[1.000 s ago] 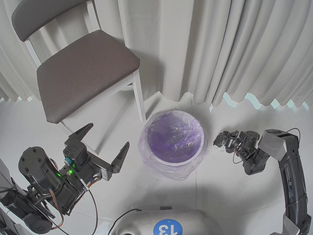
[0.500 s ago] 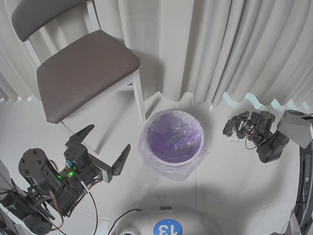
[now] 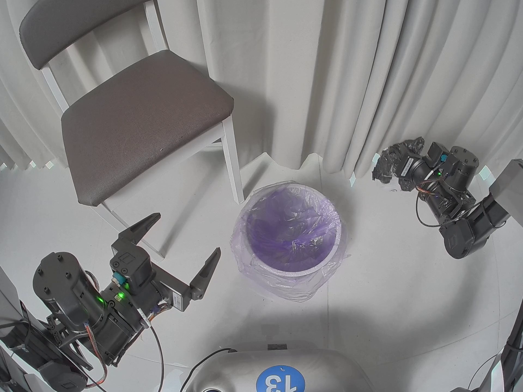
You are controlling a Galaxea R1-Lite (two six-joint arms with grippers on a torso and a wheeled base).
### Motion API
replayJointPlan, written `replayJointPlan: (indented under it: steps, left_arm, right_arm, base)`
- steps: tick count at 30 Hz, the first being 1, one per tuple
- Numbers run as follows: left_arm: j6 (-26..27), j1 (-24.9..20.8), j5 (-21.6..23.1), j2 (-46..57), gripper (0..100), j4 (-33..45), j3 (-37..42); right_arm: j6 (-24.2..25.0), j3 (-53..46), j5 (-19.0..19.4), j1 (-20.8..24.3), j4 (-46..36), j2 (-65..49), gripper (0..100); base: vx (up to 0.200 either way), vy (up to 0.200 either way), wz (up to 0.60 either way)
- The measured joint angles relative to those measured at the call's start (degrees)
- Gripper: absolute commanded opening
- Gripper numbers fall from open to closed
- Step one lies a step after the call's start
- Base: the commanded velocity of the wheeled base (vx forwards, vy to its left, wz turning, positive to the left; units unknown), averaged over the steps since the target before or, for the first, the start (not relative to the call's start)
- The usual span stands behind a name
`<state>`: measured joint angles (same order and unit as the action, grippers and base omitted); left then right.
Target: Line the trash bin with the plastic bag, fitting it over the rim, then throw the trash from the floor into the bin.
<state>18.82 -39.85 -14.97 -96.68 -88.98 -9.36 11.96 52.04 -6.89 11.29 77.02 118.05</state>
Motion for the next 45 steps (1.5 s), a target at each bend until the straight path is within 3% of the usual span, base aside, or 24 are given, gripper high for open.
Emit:
replayJointPlan:
  steps: [14, 18, 29, 45]
  left_arm:
    - [0.6, -0.9, 0.1, 0.6, 100, 0.0, 0.6]
    - [0.9, -1.2, 0.1, 0.8, 100, 0.0, 0.7]
    - [1.5, -0.8, 0.0, 0.9, 100, 0.0, 1.2]
    - [1.6, 1.0, 0.5, 3.2, 100, 0.0, 1.8]
  right_arm:
    - [-3.4, -8.6, -4.8, 18.7, 8.2, -7.4, 0]
    - [-5.3, -10.6, -5.8, 22.0, 10.4, -7.7, 0]
    - [-5.3, -11.4, -5.8, 24.6, 10.3, -7.9, 0]
    - [-3.5, -11.6, -5.7, 24.8, 10.2, -4.0, 0]
  base:
    - [0.0, 0.0, 0.0]
    - [0.0, 0.0, 0.0]
    - [0.0, 0.0, 0.0]
    - [0.0, 0.0, 0.0]
